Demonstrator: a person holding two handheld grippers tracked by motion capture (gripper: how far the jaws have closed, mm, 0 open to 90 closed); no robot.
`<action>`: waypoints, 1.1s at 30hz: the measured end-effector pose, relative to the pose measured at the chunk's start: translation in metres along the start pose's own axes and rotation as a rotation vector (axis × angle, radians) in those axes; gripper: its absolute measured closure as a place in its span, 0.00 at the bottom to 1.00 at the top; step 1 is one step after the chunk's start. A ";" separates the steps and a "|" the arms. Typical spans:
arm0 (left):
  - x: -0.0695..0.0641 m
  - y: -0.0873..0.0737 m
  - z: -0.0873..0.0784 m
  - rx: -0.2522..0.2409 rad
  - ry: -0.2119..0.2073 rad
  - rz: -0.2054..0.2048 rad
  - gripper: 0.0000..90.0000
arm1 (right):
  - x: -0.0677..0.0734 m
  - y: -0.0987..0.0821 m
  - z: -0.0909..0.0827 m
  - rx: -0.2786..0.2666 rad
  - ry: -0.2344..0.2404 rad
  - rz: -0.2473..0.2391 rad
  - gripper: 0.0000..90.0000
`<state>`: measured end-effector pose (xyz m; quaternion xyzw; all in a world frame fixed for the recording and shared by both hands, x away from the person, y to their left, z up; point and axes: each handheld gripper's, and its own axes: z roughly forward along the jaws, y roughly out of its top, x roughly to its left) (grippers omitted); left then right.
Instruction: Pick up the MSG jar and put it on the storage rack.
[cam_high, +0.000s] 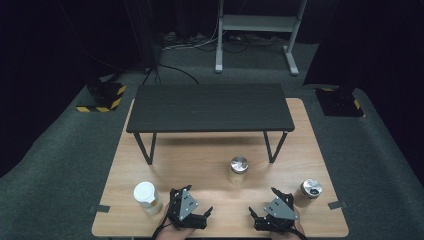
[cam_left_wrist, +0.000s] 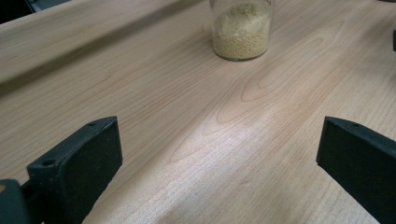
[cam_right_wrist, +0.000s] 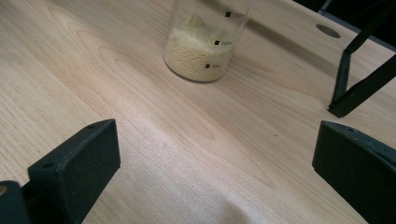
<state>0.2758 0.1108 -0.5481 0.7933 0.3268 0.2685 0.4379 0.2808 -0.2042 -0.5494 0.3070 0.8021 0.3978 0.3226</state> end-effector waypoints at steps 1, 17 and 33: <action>0.000 0.000 0.000 0.002 0.004 -0.003 0.01 | 0.000 0.000 0.000 0.001 -0.001 0.002 0.00; 0.001 -0.001 -0.003 -0.012 0.012 -0.027 0.01 | -0.002 0.000 0.001 0.009 0.010 0.012 0.00; 0.003 -0.001 -0.010 -0.067 -0.013 -0.001 0.01 | 0.000 0.001 0.002 0.024 0.005 0.005 0.00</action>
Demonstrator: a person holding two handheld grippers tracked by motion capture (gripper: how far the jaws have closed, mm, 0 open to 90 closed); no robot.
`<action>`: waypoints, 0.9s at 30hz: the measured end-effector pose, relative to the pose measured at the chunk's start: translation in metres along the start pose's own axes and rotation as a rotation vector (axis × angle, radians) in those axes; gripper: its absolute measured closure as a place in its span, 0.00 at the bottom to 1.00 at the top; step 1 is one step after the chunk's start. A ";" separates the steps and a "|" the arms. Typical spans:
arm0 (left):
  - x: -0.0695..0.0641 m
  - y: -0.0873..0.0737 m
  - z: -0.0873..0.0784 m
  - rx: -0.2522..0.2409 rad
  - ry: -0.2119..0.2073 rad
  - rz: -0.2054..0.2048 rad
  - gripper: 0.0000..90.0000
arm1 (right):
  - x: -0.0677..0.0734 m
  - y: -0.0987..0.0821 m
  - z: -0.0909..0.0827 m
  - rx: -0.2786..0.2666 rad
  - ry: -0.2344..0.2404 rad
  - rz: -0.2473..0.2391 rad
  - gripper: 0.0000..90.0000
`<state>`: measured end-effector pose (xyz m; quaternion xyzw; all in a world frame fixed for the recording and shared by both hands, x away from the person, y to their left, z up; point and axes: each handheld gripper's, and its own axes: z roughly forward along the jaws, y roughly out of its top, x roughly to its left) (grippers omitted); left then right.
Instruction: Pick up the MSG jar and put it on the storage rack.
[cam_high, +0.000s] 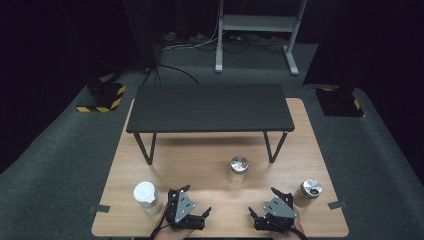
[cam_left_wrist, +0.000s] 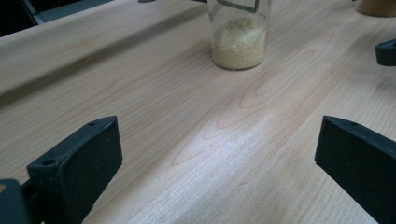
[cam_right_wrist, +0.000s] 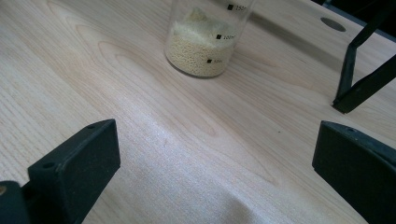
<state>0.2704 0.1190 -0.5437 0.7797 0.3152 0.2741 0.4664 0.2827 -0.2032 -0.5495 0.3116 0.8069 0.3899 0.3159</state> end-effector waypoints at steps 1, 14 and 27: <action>0.000 0.002 -0.002 -0.009 0.000 0.003 0.01 | 0.000 0.000 0.000 -0.001 0.000 0.000 0.00; -0.001 0.019 -0.023 -0.040 -0.004 -0.006 0.00 | 0.001 0.000 0.000 -0.002 0.001 -0.008 0.00; -0.008 0.031 -0.037 -0.079 -0.036 -0.013 0.00 | 0.002 0.000 0.000 0.004 0.003 -0.021 0.00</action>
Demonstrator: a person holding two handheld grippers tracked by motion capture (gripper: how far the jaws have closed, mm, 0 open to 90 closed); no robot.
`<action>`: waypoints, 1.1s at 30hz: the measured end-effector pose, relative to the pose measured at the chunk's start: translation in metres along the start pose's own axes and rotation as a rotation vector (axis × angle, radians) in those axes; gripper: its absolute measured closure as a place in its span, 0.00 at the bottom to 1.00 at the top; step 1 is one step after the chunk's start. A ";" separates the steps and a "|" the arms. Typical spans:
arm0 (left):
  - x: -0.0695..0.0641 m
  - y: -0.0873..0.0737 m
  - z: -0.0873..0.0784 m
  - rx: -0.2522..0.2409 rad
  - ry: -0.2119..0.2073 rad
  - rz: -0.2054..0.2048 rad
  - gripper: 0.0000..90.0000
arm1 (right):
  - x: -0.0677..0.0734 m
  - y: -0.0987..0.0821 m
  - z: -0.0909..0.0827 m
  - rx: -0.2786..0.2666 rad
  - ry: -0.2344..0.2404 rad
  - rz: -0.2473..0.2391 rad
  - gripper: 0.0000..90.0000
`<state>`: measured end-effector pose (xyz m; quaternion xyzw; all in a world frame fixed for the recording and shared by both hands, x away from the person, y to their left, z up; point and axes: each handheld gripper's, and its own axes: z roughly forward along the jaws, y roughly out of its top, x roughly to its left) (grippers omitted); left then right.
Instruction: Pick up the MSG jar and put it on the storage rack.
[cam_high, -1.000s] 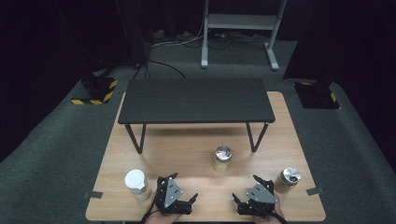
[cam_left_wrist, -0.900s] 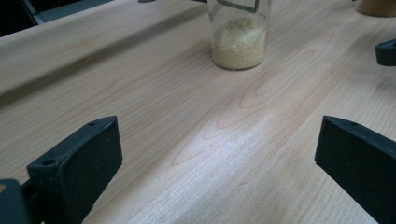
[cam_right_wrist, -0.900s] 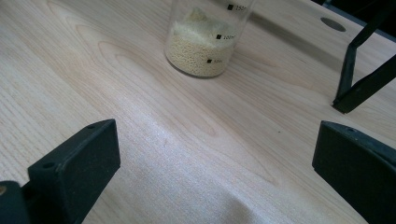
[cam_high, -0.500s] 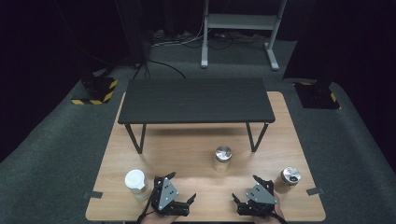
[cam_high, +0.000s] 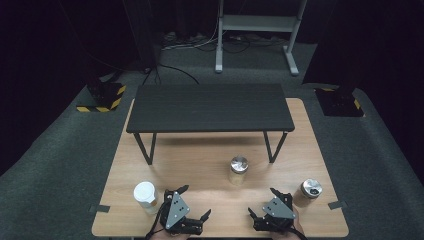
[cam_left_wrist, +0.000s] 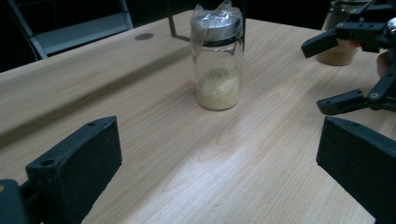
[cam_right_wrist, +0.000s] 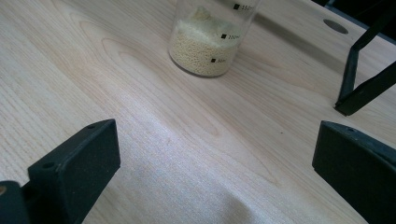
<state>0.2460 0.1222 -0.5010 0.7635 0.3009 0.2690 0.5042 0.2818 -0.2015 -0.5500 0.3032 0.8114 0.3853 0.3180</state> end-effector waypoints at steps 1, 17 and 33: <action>0.000 0.000 0.000 0.000 0.000 0.000 0.00 | 0.000 0.000 0.000 0.000 0.000 0.000 0.00; 0.004 0.007 -0.019 -0.030 0.022 -0.001 0.00 | -0.001 0.000 0.000 -0.003 0.004 0.006 0.00; 0.018 0.007 -0.040 -0.054 0.068 -0.018 0.00 | 0.000 0.000 0.000 -0.003 0.006 0.002 0.00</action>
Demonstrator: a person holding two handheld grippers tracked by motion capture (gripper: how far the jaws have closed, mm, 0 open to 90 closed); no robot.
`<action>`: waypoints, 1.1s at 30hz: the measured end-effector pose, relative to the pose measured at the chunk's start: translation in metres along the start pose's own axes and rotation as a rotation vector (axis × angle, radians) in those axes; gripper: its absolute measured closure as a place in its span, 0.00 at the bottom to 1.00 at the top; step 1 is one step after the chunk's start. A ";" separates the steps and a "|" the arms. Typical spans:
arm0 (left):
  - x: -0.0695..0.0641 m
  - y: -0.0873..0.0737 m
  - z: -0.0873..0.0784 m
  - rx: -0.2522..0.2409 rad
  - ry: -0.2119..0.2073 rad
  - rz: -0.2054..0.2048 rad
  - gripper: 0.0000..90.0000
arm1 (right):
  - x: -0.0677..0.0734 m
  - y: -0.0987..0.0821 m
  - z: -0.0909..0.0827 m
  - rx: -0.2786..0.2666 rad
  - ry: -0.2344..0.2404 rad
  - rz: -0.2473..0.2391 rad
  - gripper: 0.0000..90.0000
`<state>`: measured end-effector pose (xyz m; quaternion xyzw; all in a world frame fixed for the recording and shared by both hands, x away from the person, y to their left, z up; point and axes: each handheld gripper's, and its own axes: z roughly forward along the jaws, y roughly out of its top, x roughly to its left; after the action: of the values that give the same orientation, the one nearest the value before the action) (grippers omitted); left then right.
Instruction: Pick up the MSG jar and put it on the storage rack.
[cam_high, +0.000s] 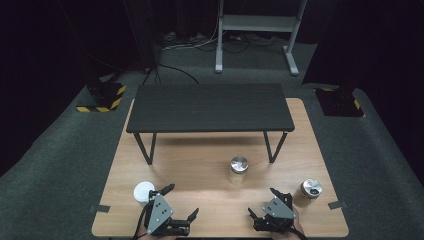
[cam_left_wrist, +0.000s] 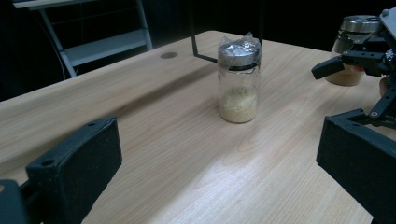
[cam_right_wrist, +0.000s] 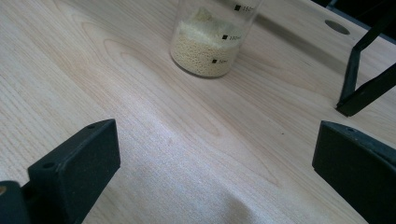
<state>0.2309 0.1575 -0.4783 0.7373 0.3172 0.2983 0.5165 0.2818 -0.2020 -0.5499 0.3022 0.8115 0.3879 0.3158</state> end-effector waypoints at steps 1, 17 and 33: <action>0.001 0.000 -0.001 -0.001 -0.001 -0.002 0.00 | 0.000 0.000 0.000 0.000 0.000 0.000 0.00; 0.020 0.001 -0.021 -0.029 0.060 -0.025 0.00 | 0.000 0.000 0.000 -0.001 0.000 0.000 0.00; 0.038 -0.007 -0.034 -0.036 0.130 -0.038 0.00 | 0.000 0.000 0.000 -0.004 0.001 0.001 0.00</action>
<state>0.2271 0.2086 -0.4708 0.7006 0.3587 0.3413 0.5138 0.2815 -0.2024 -0.5498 0.3018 0.8108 0.3898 0.3157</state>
